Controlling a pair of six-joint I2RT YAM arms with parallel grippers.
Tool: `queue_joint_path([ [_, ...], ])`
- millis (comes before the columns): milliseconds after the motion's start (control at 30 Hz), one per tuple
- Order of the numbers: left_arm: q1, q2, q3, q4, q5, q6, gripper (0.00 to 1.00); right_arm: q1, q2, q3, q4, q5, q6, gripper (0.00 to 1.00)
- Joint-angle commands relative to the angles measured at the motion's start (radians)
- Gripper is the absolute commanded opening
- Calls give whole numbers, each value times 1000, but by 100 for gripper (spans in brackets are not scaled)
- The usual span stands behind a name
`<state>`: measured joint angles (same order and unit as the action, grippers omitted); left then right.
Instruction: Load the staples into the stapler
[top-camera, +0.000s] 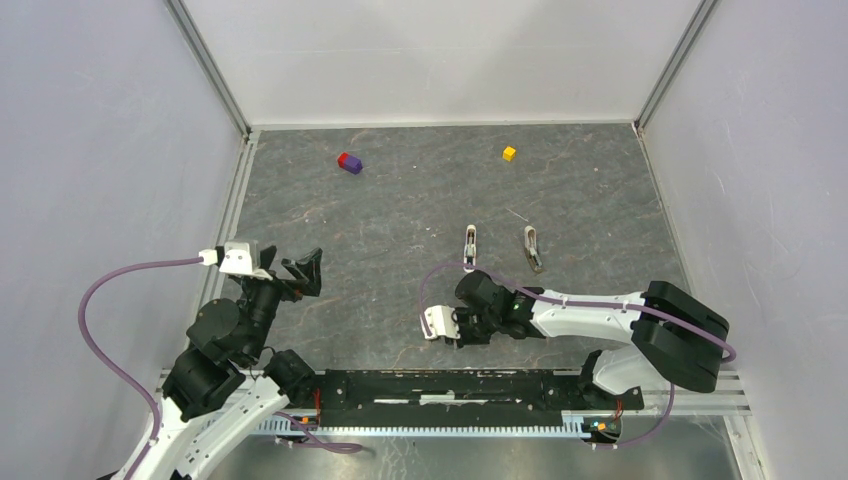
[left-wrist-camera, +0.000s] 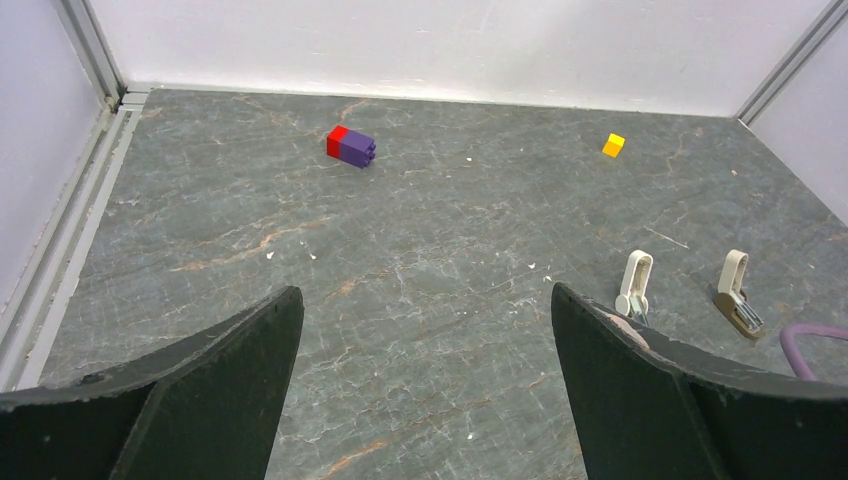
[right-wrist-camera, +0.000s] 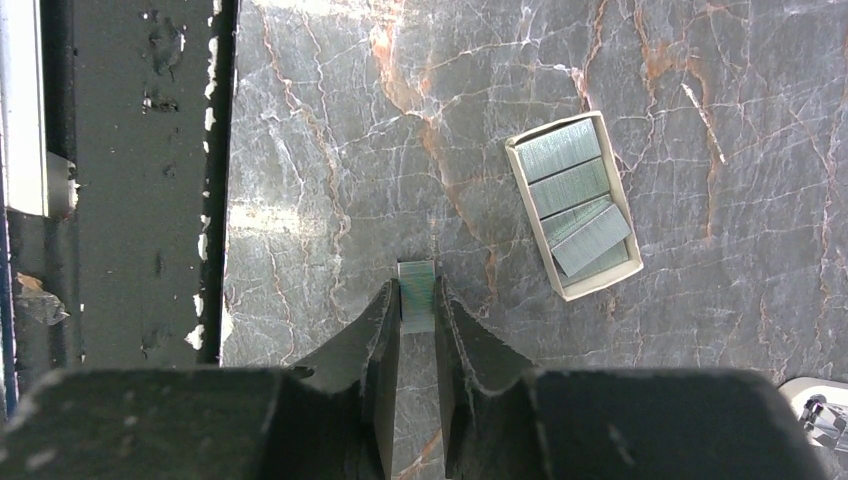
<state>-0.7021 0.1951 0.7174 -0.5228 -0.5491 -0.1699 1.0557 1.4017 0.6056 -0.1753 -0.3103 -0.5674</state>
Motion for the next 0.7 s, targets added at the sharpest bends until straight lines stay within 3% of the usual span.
queue_joint_path([
  [0, 2, -11, -2, 30, -23, 36, 100, 4, -17, 26, -2, 34, 35, 22],
  [467, 3, -10, -4, 31, -23, 36, 100, 1, -104, 52, 41, 112, 187, 17],
  [667, 2, -14, -4, 32, -20, 35, 100, -49, -182, 59, 114, 246, 351, 19],
])
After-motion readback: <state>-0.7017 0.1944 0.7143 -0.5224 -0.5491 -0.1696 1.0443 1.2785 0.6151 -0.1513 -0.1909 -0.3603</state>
